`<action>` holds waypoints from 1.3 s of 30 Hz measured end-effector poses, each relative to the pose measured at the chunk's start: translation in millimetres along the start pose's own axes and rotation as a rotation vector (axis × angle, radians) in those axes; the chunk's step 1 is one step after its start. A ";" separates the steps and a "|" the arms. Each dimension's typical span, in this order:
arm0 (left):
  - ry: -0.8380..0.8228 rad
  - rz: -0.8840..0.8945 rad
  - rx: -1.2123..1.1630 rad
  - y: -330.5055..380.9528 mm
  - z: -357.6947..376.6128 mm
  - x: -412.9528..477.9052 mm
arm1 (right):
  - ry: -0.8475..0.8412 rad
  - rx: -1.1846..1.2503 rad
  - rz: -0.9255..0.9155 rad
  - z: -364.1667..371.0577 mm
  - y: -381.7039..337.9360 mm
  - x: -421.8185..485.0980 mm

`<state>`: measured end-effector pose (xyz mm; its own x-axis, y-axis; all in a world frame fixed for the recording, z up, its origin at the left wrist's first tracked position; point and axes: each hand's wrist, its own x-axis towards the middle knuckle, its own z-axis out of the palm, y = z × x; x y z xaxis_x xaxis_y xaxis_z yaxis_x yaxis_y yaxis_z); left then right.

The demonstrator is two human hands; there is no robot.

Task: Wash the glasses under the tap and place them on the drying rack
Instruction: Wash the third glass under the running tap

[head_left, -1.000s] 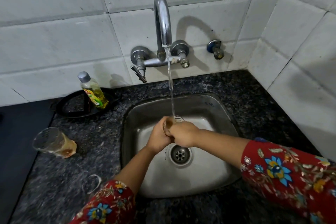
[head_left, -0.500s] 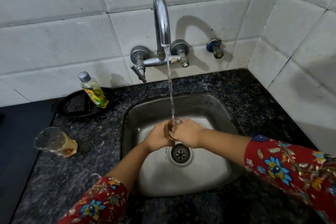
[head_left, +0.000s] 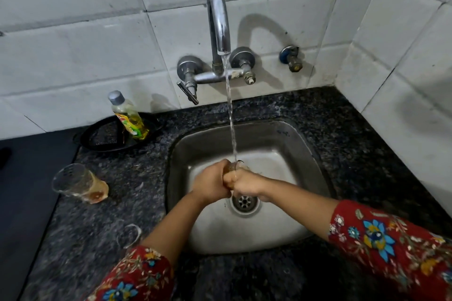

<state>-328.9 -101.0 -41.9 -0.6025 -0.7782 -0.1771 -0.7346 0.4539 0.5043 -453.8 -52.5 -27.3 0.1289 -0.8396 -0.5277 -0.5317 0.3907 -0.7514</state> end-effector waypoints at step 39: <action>-0.065 0.051 -0.619 -1.9 2.2 21.0 | 0.021 -1.256 -0.401 -35.1 2.3 11.0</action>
<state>-340.8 -117.2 -48.4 -0.6640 -0.7256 -0.1806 -0.3989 0.1395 0.9063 -483.0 -74.0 -20.9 0.4519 -0.8241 -0.3414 -0.8712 -0.4900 0.0296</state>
